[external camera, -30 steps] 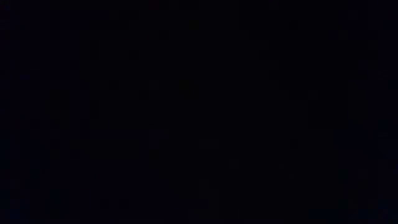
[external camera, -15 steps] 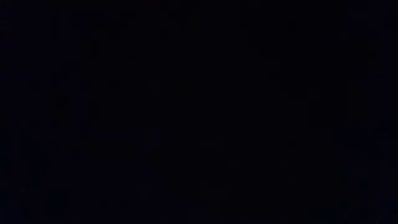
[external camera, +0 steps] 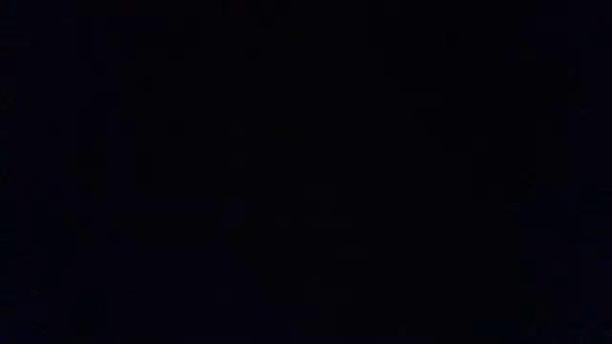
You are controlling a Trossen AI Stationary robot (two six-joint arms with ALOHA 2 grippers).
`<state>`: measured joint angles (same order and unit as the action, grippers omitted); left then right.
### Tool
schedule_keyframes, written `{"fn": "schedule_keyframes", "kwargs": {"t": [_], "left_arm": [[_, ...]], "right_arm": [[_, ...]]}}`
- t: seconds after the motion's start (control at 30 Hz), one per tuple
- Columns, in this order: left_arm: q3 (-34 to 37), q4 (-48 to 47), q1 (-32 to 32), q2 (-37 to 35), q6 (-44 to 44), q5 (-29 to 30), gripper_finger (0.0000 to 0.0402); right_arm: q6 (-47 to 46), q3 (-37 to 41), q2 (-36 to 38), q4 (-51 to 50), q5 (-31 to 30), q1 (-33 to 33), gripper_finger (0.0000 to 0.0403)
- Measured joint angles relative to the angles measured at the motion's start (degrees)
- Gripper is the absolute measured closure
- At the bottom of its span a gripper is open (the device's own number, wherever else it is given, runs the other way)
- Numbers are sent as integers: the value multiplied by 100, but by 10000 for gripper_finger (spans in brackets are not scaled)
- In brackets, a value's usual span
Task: Sort clothes
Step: Put the left black shirt into the white laundry bin
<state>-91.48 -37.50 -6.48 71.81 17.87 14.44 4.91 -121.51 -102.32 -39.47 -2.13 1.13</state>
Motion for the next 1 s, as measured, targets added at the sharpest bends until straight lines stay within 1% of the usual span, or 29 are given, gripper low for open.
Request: {"fn": "schedule_keyframes", "kwargs": {"t": [0.17,0.2,0.23,0.3,0.33,0.5,0.7,0.77,0.83,0.9,1.0], "left_arm": [[-11,62,0,-28,3,75,367],[-11,82,0,-38,-19,153,362],[-26,83,-5,-39,-101,333,358],[-68,44,-11,-39,-239,800,347],[-84,-4,-11,-49,-257,942,341],[-87,-129,-4,-210,-195,1171,296],[-87,-453,1,-351,-186,1952,245],[-87,-562,17,-409,-159,2107,234],[-87,-672,30,-462,-139,2234,226],[-87,-710,33,-510,-140,2375,222],[-87,-710,33,-603,-140,2539,219]], "right_arm": [[241,0,0,143,-3,0,318],[308,0,0,169,-15,0,347],[385,0,0,176,-48,0,367],[410,0,7,198,-119,10,371],[408,0,9,206,-133,39,371],[386,9,59,161,-129,194,371],[262,13,213,161,-104,530,371],[260,13,246,172,-178,652,371],[267,-3,273,158,-395,768,371],[329,-63,275,151,-557,895,371],[423,-168,284,145,-645,1119,371]]}}
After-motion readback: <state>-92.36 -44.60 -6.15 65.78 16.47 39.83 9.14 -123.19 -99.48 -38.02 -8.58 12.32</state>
